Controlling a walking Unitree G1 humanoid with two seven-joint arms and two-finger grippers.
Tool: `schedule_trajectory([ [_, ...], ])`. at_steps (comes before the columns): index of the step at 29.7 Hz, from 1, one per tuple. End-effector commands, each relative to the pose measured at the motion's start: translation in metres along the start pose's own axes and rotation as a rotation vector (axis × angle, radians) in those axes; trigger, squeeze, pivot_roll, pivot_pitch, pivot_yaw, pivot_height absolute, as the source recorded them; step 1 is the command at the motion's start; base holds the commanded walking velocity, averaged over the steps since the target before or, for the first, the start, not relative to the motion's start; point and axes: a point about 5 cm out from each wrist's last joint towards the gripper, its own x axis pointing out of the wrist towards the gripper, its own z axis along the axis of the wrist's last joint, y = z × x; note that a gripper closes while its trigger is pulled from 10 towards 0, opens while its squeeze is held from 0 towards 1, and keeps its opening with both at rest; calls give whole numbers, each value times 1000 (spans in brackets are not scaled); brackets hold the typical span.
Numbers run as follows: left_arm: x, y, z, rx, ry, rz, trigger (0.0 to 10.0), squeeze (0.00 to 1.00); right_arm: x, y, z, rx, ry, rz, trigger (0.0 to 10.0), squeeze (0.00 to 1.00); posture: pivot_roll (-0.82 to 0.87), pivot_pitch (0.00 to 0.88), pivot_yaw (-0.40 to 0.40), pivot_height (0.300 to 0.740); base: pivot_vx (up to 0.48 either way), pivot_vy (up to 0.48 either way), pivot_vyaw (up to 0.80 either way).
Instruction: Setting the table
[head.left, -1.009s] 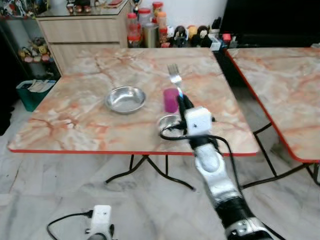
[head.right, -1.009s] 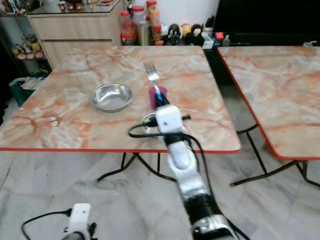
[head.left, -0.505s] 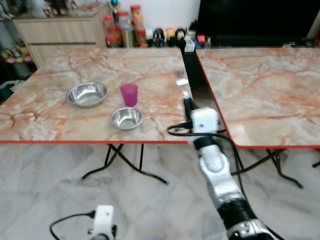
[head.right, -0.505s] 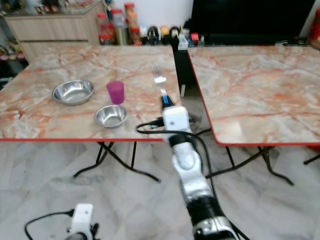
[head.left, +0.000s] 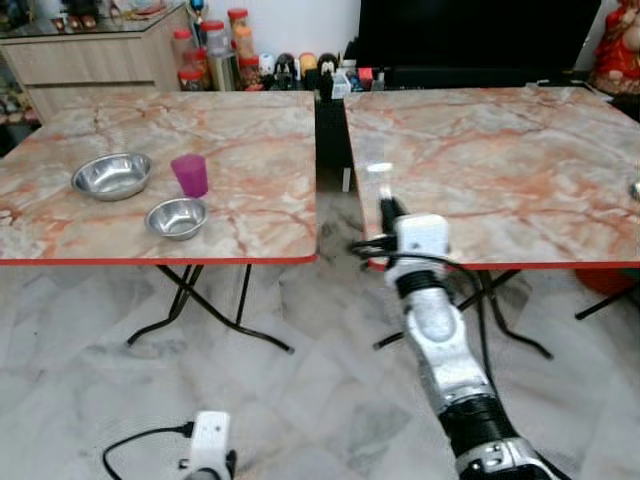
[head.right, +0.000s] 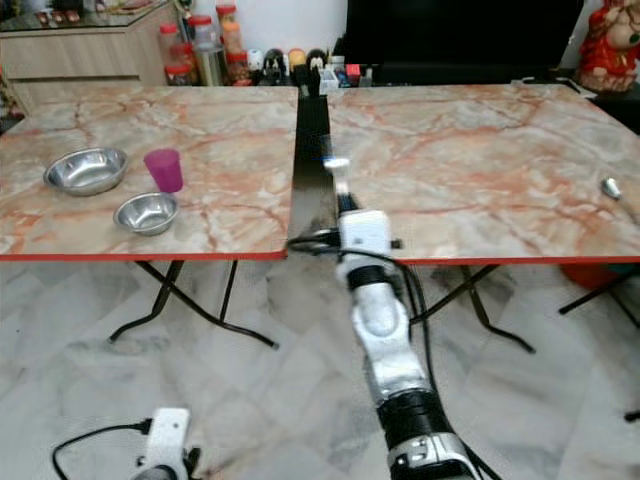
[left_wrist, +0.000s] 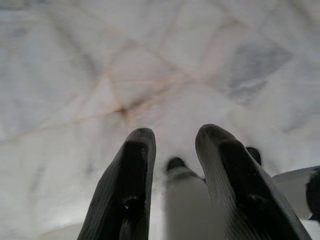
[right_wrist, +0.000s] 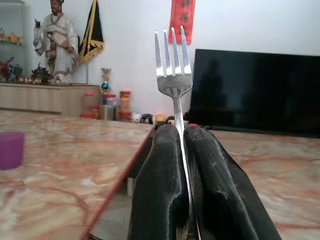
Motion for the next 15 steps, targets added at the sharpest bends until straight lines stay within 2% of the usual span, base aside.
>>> schedule_trajectory([
  [1, -1, 6, -2, 23, 15, 9, 10000, 0, 4, 11, 6, 5, -16, 37, 10000, 0, -39, 0, 11, 740, 322, -341, 0],
  [15, 0, 5, -2, 37, 18, -1, 10000, 0, 4, 13, 5, 5, 1, 39, 10000, 0, -41, 0, 13, 740, 328, -343, 0],
])
